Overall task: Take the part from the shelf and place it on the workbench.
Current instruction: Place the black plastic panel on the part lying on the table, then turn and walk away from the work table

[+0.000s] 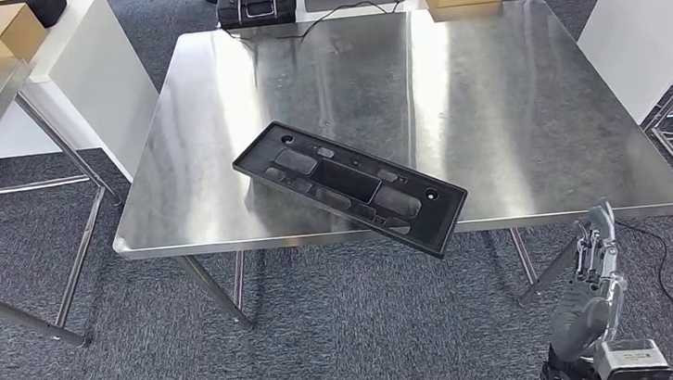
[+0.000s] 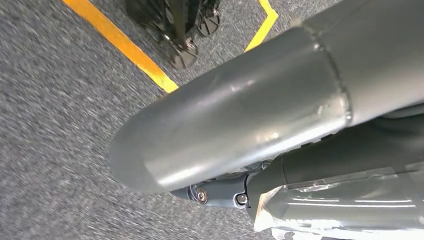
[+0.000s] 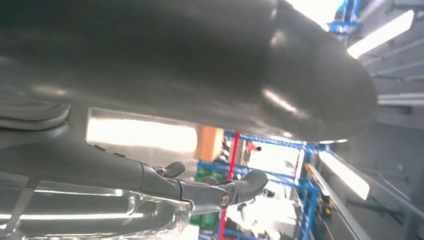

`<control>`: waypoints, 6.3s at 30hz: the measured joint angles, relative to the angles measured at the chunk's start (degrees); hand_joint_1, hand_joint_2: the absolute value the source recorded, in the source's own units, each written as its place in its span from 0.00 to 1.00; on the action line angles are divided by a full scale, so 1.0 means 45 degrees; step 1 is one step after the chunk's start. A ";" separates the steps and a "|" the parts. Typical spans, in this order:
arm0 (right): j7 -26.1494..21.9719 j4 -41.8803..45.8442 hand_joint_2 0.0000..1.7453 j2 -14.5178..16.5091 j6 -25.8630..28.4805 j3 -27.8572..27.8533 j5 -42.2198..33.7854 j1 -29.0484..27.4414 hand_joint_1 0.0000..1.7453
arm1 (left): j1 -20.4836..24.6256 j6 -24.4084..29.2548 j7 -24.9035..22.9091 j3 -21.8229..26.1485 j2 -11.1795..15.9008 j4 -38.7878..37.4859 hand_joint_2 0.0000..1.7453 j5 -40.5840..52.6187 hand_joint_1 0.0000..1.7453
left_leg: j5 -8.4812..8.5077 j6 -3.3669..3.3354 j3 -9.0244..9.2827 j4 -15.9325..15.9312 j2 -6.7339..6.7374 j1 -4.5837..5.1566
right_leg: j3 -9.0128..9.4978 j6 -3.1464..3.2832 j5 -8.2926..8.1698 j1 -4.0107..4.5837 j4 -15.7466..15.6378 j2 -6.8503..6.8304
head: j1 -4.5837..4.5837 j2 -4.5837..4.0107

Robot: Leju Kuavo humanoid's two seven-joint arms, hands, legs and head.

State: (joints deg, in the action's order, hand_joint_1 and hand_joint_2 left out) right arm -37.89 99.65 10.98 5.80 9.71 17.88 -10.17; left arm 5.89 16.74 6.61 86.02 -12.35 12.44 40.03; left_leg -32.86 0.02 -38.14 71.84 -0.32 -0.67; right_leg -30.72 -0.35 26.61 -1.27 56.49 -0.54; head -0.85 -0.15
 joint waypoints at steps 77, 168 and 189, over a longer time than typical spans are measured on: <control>1.1975 -1.9498 0.00 -0.1149 0.1577 -0.1947 0.4242 0.3558 0.00 | -0.0259 -0.0687 -0.1591 -0.2613 0.1002 0.0078 0.00 0.2982 0.00 | 0.1999 -0.0606 0.0275 -0.3023 0.0155 -0.0024 | -0.1109 -0.0730 0.1467 0.0038 0.3655 0.0070 | 0.0093 0.0000; 1.1202 -1.9670 0.00 -0.1042 0.2910 -0.5127 0.2486 0.3077 0.00 | -0.0204 0.0225 -0.0011 -0.3378 -0.0423 -0.0306 0.00 0.3716 0.00 | 0.1189 -0.0697 0.1757 -0.3442 0.0529 -0.0021 | -0.1969 -0.0394 0.1559 0.0109 0.3540 0.0293 | 0.0290 0.0000; 1.1238 -1.9680 0.00 -0.1027 0.2887 -0.5136 0.2573 0.3102 0.00 | -0.0196 0.0203 -0.0001 -0.3377 -0.0406 -0.0306 0.00 0.3658 0.00 | 0.0829 -0.0037 0.1725 -0.2767 -0.0730 -0.0248 | -0.0089 -0.0152 0.0009 0.0046 0.0146 0.1269 | 0.0184 0.0000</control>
State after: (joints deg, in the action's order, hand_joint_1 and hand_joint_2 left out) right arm 12.68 11.09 6.35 18.80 -13.40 29.46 3.79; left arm 5.01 17.65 6.61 70.82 -14.17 11.06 56.49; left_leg -29.13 -0.14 -30.38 59.39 -3.60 -1.79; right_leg -31.12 -1.04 26.65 -1.07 57.14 5.17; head -0.02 -0.15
